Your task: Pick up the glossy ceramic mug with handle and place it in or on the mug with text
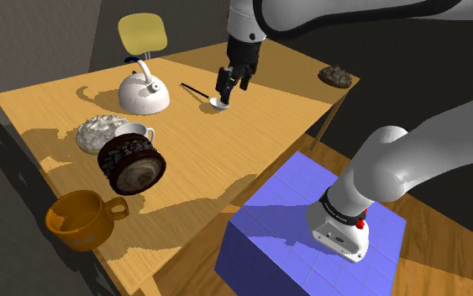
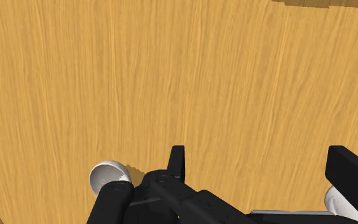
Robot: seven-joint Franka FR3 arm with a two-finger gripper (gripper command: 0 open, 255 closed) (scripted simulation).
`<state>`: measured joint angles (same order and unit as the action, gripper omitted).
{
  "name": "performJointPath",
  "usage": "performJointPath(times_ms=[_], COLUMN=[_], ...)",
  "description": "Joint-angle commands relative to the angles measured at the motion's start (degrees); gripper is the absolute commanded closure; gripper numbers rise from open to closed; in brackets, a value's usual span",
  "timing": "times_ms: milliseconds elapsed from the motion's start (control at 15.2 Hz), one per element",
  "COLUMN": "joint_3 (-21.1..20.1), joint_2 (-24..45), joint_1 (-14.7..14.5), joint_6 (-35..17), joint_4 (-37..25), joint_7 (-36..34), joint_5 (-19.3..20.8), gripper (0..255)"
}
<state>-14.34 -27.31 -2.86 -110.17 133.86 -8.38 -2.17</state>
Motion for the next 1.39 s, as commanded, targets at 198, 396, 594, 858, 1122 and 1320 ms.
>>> performJointPath(times_ms=[198,396,594,858,1122,1320], joint_3=[-4.7,-7.1,-9.1,-10.9,-11.6,-11.4], joint_2=[10.4,16.7,23.3,32.4,41.9,49.1], joint_1=[-0.5,-0.8,-1.4,-3.1,-6.0,-8.9], joint_6=[-3.7,-5.3,-6.3,-6.7,-5.9,-4.5], joint_4=[-6.2,-10.4,-15.1,-22.6,-31.3,-39.0], joint_7=[-5.9,-9.5,-13.3,-18.4,-22.8,-25.5], joint_5=[1.0,2.6,4.9,8.9,13.2,16.1], gripper=[0,0,0,0,0,0])
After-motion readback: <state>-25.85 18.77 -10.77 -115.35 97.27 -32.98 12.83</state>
